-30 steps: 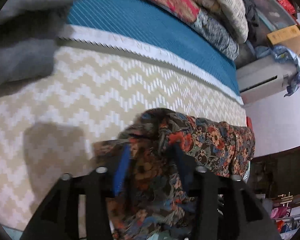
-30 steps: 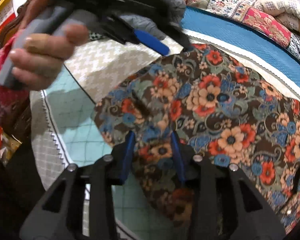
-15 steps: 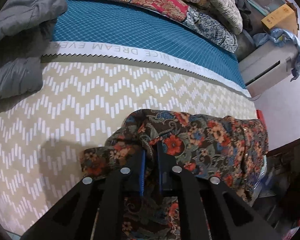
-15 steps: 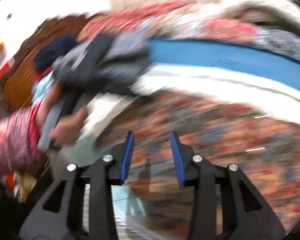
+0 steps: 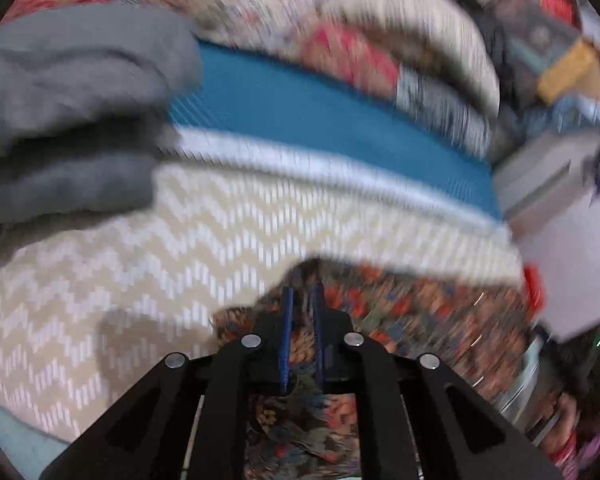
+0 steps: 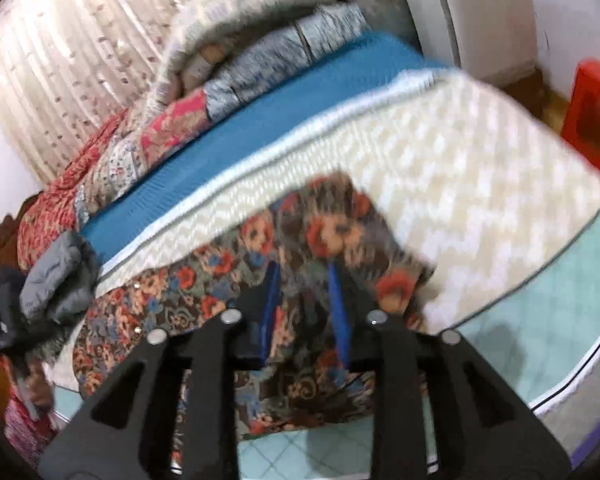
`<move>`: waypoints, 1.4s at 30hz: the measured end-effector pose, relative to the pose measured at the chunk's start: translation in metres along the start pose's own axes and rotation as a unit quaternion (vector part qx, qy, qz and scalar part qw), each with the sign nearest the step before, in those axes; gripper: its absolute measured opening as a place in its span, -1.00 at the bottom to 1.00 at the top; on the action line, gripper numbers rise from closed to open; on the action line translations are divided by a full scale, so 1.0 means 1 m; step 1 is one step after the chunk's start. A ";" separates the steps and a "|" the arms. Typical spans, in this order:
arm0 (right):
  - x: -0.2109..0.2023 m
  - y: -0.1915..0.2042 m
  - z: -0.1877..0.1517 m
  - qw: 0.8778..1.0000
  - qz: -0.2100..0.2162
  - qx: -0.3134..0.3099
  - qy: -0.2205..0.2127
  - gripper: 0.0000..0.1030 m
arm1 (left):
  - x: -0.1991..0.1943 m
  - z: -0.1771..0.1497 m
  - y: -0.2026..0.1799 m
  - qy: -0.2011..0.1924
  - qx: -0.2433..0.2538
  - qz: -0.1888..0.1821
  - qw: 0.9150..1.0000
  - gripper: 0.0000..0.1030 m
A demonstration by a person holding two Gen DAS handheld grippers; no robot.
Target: Fold large clothes
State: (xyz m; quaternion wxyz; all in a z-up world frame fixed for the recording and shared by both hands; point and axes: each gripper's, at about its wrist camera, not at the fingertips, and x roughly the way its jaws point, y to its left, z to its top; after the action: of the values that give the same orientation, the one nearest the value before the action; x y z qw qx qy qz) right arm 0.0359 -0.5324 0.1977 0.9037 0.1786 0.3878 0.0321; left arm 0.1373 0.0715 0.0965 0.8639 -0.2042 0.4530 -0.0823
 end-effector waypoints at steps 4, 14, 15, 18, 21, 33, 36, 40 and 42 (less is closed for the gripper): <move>0.015 0.020 0.013 1.000 0.011 -0.028 0.001 -0.23 | -0.006 0.001 -0.036 -0.003 0.041 -0.014 0.999 -0.52; 0.089 -0.016 -0.007 0.999 0.016 0.015 0.045 -0.35 | 0.101 -0.040 -0.067 0.050 0.183 0.116 0.975 -0.41; 0.089 -0.014 -0.008 0.999 0.011 0.012 0.041 -0.35 | 0.102 -0.041 -0.067 0.046 0.186 0.120 0.974 -0.41; 0.090 -0.011 -0.013 0.999 0.003 0.000 0.032 -0.35 | 0.104 -0.044 -0.072 0.041 0.200 0.137 0.969 -0.41; 0.090 -0.010 -0.013 0.999 0.002 -0.001 0.033 -0.34 | 0.100 -0.040 -0.069 0.047 0.186 0.124 0.974 -0.41; 0.002 -0.027 -0.032 0.997 0.050 0.058 0.016 0.41 | 0.009 -0.046 -0.023 0.067 0.095 0.079 0.990 -0.60; -0.033 -0.051 -0.046 0.995 0.017 0.099 -0.029 0.69 | 0.004 -0.054 0.008 0.095 0.039 0.052 0.993 -1.00; -0.030 -0.081 -0.058 0.988 0.011 0.154 0.002 0.69 | 0.008 -0.062 0.036 0.110 -0.043 0.004 0.993 -1.00; -0.022 -0.085 -0.060 0.985 0.026 0.172 0.017 0.69 | 0.018 -0.066 0.038 0.133 -0.061 -0.026 0.989 -1.00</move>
State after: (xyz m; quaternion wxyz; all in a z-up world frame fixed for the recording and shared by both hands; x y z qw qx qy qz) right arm -0.0291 -0.5987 0.1455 0.8515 0.3410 0.3983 -0.0082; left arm 0.0925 0.0814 0.0331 0.7797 -0.2556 0.5623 -0.1027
